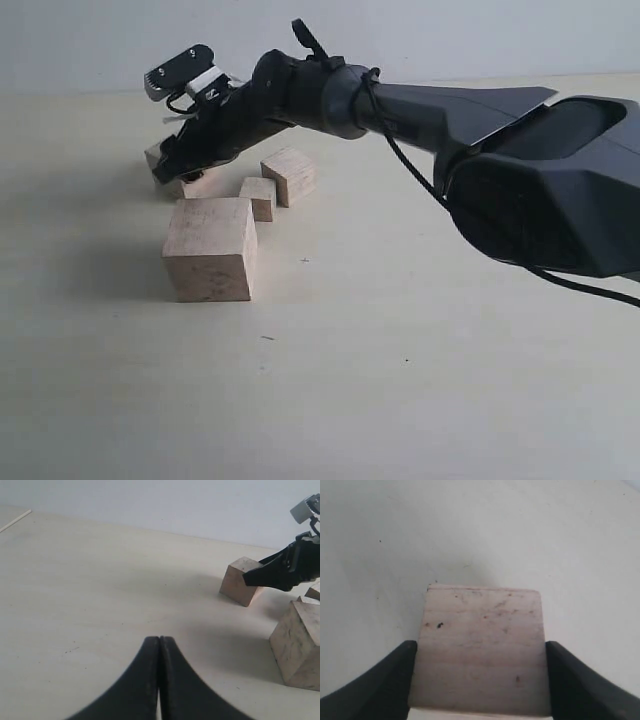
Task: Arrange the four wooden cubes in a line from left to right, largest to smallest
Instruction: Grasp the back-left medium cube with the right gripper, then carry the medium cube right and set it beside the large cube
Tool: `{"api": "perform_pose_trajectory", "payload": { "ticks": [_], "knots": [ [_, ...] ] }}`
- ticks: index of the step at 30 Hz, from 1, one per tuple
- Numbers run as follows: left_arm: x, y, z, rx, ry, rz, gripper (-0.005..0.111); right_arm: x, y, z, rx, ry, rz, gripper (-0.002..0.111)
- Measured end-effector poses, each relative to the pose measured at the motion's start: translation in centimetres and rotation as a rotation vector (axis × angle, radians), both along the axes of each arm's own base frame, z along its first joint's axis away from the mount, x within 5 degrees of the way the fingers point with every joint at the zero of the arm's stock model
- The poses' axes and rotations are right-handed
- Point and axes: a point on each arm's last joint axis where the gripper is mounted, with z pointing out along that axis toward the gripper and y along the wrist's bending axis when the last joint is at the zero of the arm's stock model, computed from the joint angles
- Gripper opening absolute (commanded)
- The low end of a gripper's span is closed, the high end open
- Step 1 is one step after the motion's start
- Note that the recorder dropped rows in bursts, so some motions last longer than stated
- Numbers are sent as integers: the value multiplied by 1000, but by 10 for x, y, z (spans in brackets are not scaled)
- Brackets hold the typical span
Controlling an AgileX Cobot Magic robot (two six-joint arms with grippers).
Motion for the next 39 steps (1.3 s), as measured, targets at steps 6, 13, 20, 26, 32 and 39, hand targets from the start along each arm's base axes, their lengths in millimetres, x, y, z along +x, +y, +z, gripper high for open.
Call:
{"api": "perform_pose_trajectory", "payload": {
  "ticks": [6,13,20,26,32,39],
  "knots": [
    [0,0,0,0,0,0,0,-8,0,29,-12,36,72,1],
    [0,0,0,0,0,0,0,-23,-9,129,40,-41,153,0],
    [0,0,0,0,0,0,0,-45,-40,184,-66,-3,268,0],
    [0,0,0,0,0,0,0,-36,-86,209,-124,-19,282,0],
    [0,0,0,0,0,0,0,-44,-118,226,-175,-52,389,0],
    [0,0,0,0,0,0,0,-54,-132,187,-186,44,507,0]
  ]
}}
